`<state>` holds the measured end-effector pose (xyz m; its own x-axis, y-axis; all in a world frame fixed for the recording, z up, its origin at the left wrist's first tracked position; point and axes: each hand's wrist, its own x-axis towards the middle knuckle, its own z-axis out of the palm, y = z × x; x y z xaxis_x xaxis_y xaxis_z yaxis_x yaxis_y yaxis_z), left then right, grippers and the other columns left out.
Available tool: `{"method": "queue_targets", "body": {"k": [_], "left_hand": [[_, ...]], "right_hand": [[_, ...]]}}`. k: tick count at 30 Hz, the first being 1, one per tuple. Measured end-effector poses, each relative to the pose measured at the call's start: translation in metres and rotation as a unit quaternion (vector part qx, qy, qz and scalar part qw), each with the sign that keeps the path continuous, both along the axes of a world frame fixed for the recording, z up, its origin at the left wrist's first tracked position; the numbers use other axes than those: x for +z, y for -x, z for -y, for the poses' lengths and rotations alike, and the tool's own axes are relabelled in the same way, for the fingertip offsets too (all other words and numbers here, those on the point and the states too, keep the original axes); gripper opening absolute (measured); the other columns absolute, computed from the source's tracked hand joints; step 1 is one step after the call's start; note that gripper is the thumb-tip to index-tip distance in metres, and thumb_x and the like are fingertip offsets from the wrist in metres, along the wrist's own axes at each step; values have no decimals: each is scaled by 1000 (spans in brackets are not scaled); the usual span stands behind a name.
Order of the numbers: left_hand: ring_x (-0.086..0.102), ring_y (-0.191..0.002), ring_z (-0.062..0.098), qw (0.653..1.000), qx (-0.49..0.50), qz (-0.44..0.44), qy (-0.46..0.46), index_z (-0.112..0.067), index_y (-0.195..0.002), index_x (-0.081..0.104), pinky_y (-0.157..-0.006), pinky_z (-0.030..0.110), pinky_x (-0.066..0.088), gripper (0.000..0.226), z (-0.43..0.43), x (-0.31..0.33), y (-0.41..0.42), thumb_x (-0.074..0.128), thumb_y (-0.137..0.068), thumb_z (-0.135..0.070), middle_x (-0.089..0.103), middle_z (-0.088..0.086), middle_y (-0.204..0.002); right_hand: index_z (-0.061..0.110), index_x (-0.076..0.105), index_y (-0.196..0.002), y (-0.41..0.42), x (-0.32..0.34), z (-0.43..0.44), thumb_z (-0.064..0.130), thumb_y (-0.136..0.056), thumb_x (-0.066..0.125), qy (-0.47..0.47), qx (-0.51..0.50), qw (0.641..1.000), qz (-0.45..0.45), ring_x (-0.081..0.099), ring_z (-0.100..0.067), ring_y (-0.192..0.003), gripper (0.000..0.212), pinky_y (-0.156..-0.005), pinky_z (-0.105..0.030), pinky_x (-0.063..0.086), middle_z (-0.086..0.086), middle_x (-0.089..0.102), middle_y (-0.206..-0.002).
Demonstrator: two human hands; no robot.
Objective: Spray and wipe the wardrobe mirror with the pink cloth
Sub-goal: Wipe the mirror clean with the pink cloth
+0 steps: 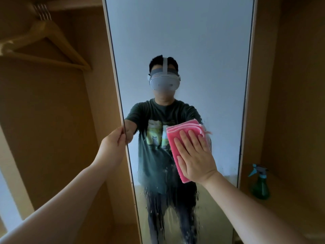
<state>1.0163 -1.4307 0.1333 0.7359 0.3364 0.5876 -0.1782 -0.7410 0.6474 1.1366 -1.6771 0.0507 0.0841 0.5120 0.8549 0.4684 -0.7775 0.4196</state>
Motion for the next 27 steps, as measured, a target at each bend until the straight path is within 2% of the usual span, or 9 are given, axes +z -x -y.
{"method": "queue_targets", "body": {"k": [7,11,15,19,22,27], "left_hand": [[66,-86,19,1000,1,9,6,-21,-110,62,-80,43,57,26,5,1,4,38,-101,-15,67,2,-97],[65,-85,18,1000,0,14,16,-24,-108,62,-79,38,55,26,7,1,5,38,-101,-14,67,0,-96],[64,-88,16,1000,6,13,20,-18,-120,61,-80,31,53,29,8,1,5,38,-101,-16,66,2,-100],[64,-86,16,999,-1,14,29,-19,-114,62,-77,28,51,27,10,2,5,38,-102,-16,66,0,-94],[64,-87,19,1000,-1,15,25,-18,-115,61,-79,31,52,26,10,2,5,39,-102,-16,66,2,-95],[66,-83,22,1000,-1,17,13,-15,-115,62,-78,43,57,27,7,2,5,39,-102,-18,67,5,-97]], "right_hand": [[14,26,-151,-1,12,11,37,-97,36,37,-1,999,8,14,-32,-148,60,-121,-49,8,-12,22,-157],[14,22,-152,-7,32,27,40,-99,27,52,-16,999,7,12,-34,-148,59,-121,-50,9,-12,17,-158],[11,21,-152,-13,65,46,41,-99,23,26,-35,999,-5,13,-38,-147,61,-118,-55,16,-17,18,-158],[11,21,-150,-16,93,63,38,-96,31,-6,-53,999,0,16,-39,-146,62,-119,-55,13,-17,18,-156],[11,21,-150,-16,96,66,39,-96,33,-14,-60,998,-9,16,-40,-146,62,-119,-55,14,-17,19,-157],[10,24,-151,-15,97,66,39,-96,33,-65,-70,995,-34,17,-40,-146,63,-119,-54,13,-19,24,-157]]}}
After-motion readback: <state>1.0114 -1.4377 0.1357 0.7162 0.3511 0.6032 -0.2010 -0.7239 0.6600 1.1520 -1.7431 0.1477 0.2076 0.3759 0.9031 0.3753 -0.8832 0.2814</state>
